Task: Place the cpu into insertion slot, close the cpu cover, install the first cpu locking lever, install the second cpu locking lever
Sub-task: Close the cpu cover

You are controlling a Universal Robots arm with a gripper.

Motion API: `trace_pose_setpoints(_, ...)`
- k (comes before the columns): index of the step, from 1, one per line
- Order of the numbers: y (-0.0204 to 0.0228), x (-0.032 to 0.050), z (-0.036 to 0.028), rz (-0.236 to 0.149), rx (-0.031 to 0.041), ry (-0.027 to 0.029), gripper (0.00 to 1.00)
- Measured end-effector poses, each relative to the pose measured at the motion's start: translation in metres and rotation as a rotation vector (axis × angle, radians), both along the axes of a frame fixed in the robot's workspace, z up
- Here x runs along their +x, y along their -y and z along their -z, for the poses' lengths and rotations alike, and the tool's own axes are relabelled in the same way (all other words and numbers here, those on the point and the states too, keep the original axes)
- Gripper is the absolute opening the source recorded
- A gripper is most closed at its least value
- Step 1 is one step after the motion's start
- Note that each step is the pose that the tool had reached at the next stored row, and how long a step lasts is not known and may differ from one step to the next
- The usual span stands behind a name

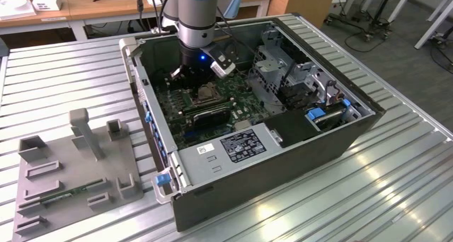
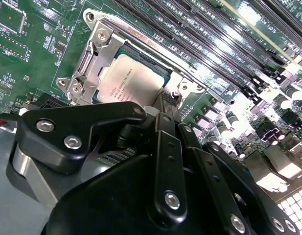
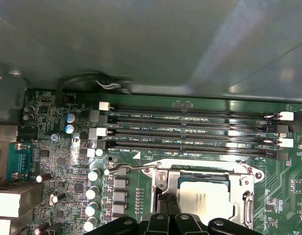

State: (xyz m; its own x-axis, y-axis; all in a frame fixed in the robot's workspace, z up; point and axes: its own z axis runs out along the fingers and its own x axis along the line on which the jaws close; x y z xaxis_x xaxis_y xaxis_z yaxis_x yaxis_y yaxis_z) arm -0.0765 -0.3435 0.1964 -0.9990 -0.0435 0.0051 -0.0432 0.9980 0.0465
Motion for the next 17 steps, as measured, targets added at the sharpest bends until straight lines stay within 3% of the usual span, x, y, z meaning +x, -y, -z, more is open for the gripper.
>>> trace_pose_setpoints(17, 0.0003, -0.0007, 0.0003, 0.001, 0.0003, 0.0002, 0.11)
